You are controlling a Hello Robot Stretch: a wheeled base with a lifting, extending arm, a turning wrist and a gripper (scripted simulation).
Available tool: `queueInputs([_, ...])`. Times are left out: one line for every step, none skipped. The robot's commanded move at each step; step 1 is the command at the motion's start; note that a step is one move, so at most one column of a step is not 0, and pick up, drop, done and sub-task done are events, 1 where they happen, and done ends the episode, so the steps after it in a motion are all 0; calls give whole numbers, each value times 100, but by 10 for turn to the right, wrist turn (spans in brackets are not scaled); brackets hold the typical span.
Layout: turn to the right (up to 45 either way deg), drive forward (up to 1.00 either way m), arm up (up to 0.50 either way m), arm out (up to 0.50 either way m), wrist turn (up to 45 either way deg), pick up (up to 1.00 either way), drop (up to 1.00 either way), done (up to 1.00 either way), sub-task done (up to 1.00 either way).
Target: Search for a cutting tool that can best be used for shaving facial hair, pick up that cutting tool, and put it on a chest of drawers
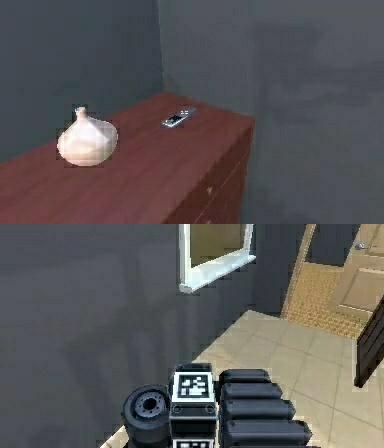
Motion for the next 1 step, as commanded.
queueInputs([450,0,0,0,0,0,0,0,0])
